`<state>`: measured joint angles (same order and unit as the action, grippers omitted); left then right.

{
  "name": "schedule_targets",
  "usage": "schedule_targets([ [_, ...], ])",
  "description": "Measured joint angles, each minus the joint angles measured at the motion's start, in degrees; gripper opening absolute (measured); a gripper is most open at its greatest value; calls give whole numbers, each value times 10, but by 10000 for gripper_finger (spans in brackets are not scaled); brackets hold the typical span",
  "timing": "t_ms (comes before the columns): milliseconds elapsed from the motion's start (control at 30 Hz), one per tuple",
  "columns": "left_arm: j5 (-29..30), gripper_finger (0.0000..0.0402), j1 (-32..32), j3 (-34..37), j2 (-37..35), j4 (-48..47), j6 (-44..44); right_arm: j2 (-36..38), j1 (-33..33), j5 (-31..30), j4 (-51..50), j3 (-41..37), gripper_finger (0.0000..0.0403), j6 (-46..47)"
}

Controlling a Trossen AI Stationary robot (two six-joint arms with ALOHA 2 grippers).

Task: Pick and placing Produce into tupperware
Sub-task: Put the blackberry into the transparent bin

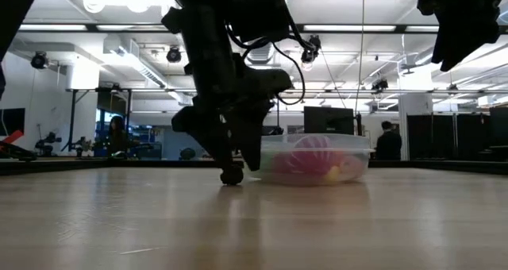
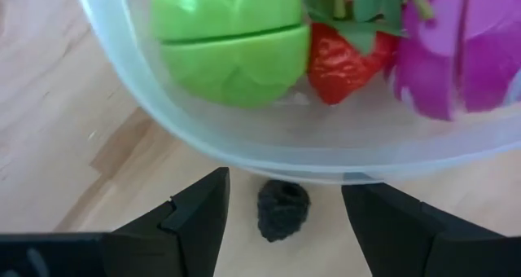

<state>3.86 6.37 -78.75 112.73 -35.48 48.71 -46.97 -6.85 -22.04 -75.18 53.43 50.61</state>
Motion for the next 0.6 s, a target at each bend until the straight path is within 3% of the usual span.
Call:
schedule_targets([
  [333,7,220,2,1,10,-2,2,0,0,6,0,0,231,5],
  [600,7,155,7,3,13,0,-1,0,0,6,0,0,231,4],
])
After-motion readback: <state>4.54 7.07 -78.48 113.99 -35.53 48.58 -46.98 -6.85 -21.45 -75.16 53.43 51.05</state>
